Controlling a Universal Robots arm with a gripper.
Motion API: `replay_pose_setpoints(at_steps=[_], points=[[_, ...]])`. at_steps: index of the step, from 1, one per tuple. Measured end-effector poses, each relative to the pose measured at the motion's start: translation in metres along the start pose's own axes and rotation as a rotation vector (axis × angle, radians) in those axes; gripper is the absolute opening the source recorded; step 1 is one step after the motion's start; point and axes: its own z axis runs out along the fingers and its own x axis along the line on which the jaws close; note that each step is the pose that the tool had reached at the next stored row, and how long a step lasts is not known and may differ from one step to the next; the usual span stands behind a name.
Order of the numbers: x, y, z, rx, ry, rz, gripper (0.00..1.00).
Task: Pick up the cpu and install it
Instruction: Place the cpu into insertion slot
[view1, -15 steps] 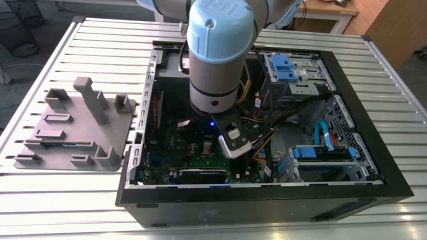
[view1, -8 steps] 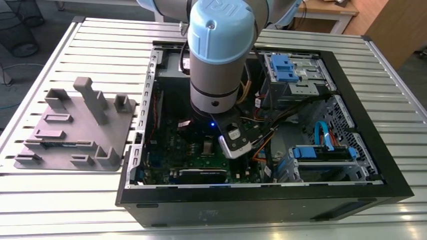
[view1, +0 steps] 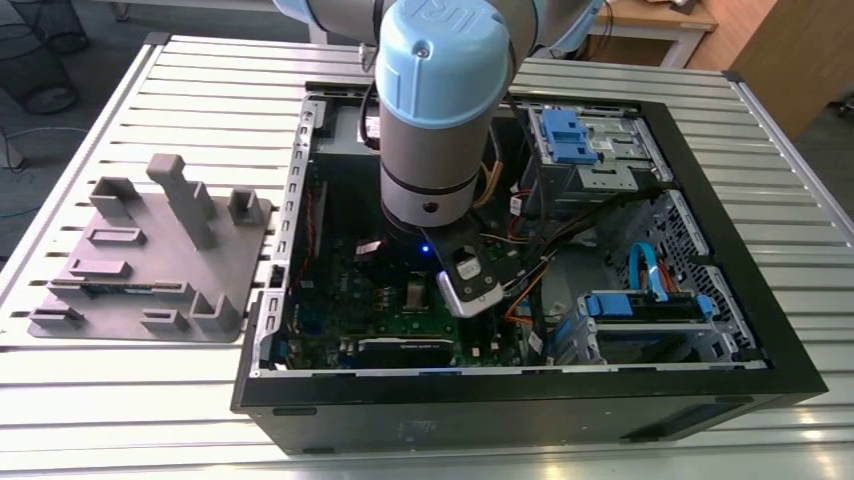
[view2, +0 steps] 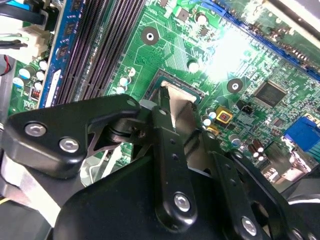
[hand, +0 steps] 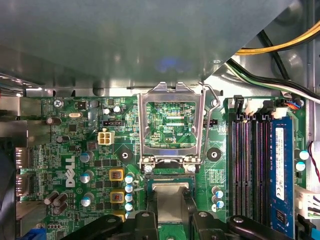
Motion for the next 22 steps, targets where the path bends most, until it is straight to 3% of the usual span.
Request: replay_pose_setpoints(at_steps=[2, 3, 7, 9, 22], points=[[0.0000, 0.0000, 0.0000, -0.0001, 0.0001, 0.000, 0.30], [0.0000, 0.0000, 0.0000, -0.0001, 0.0001, 0.000, 0.23], [0.0000, 0.0000, 0.0000, -0.0001, 0.0000, 0.000, 0.22], [-0.0001, 0.0000, 0.0000, -0.0001, 0.0000, 0.000, 0.11], [-0.0002, -0.0001, -0.0017, -0.0002, 0.0000, 0.000, 0.11]])
